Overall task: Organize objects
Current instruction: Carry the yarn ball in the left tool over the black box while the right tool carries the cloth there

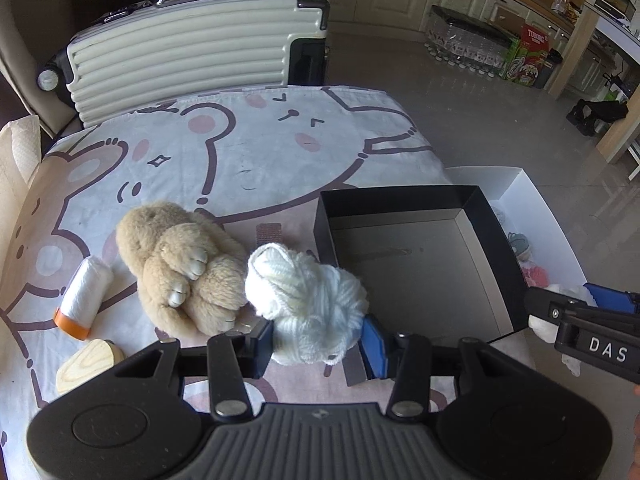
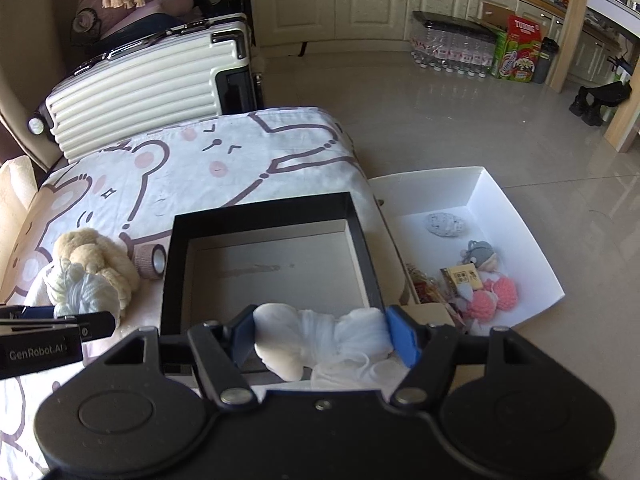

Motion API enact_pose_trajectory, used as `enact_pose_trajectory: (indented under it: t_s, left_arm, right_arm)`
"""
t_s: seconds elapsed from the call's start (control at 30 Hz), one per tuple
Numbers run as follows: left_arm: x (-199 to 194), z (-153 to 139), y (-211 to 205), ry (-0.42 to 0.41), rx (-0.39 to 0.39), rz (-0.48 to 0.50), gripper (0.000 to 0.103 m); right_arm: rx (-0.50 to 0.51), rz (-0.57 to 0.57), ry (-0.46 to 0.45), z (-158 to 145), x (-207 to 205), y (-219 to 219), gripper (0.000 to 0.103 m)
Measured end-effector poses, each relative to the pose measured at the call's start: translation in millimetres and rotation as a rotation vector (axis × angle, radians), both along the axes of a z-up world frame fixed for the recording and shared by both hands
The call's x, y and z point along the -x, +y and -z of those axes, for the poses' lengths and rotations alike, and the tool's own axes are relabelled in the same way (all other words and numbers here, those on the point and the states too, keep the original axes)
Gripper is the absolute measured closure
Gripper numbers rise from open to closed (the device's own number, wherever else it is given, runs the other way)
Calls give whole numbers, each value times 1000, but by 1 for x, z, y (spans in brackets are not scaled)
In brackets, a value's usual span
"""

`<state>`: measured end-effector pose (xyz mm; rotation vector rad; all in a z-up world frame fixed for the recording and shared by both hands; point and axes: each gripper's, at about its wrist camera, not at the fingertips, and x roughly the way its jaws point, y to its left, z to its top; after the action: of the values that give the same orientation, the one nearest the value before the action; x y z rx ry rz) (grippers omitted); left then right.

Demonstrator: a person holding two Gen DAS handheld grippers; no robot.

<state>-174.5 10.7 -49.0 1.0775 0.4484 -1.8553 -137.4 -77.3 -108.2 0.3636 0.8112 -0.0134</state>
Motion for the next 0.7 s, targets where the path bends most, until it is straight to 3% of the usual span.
enact_pose_trajectory:
  t_s: [0.7]
  left_arm:
    - [28, 11, 6, 11, -2, 133, 55]
  right_arm:
    - [7, 131, -15, 9, 2, -19, 34]
